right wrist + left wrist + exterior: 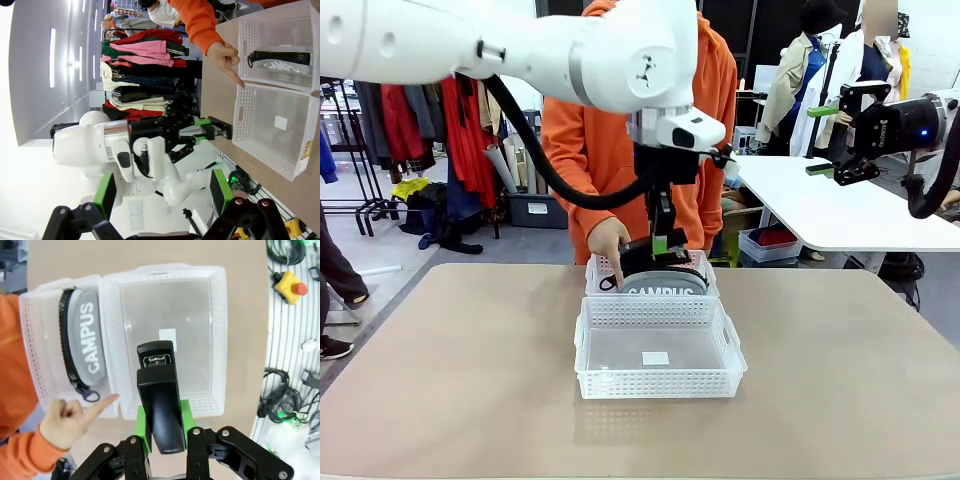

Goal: Distribute items into two baskets.
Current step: Place the picked Stapler into the Organizing basket as instructed by the person.

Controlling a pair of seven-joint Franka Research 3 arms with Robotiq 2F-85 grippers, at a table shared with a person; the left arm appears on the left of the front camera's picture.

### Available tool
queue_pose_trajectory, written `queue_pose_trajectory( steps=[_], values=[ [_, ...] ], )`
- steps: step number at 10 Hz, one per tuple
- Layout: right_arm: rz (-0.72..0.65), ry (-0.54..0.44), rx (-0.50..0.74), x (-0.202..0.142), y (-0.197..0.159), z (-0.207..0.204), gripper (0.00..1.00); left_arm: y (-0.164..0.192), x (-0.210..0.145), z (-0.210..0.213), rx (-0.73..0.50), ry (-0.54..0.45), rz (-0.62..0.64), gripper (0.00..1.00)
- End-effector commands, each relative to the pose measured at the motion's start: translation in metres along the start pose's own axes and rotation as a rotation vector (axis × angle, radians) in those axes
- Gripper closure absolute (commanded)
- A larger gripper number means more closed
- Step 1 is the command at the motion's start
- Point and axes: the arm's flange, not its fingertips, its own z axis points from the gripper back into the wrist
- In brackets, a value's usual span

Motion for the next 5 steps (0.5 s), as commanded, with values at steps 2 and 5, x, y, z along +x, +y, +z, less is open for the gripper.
queue_pose_trajectory(
  steps=[2,5],
  values=[
    [0.006,-0.001,-0.001,-0.001,0.002,0.001,0.00,0.003,0.010,-0.028,0.035,0.024,-0.038,1.00],
    [0.006,-0.001,-0.001,-0.001,0.002,0.001,0.00,0.001,0.017,-0.076,0.006,0.020,-0.077,1.00]
  ],
)
